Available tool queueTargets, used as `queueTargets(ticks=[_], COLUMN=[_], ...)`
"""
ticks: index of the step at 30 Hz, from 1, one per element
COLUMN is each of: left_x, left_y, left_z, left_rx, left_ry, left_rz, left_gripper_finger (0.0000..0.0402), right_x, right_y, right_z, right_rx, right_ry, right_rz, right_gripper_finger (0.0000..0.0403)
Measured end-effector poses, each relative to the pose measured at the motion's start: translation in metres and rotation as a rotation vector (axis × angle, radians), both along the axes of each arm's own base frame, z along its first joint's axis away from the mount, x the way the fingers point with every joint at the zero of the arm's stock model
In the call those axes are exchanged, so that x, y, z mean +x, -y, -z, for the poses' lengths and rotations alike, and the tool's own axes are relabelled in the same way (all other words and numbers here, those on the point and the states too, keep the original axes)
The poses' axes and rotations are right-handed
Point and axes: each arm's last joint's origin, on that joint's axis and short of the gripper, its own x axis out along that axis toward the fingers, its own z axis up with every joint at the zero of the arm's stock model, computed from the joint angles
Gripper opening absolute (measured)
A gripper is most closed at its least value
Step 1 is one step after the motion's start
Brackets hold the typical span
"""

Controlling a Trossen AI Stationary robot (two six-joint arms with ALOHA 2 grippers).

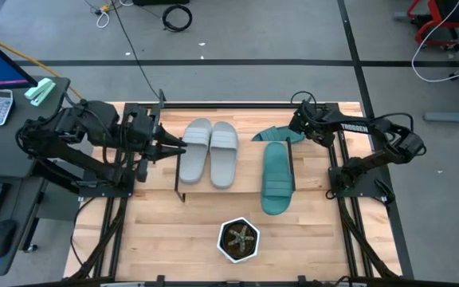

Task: Pick and place slides into the shelf
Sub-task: Put the green slide on the shelf aligned with the other green slide

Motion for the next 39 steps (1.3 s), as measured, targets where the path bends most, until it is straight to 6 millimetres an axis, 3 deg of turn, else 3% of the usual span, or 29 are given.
queueTargets(ticks=[7, 13, 30, 39], left_x=[-0.001, -0.001, -0.001, -0.001], left_y=[-0.001, -0.001, -0.001, -0.001], left_z=[-0.001, -0.001, -0.001, -0.001], left_rx=[0.0, -0.003, -0.011, -0.025], left_ry=[0.006, 0.006, 0.003, 0.002], left_rz=[-0.005, -0.006, -0.007, -0.009], left_gripper_finger=[0.0074, 0.0076, 0.0071, 0.0072], right_x=[-0.004, -0.001, 0.001, 0.001], right_y=[-0.007, -0.006, -0.004, -0.004], right_z=[0.017, 0.019, 0.018, 0.018], right_rx=[-0.031, -0.066, -0.099, -0.113], right_ry=[0.083, 0.118, 0.116, 0.094], right_rz=[0.019, 0.008, -0.036, -0.039], right_gripper_finger=[0.026, 0.0248, 0.0093, 0.0068])
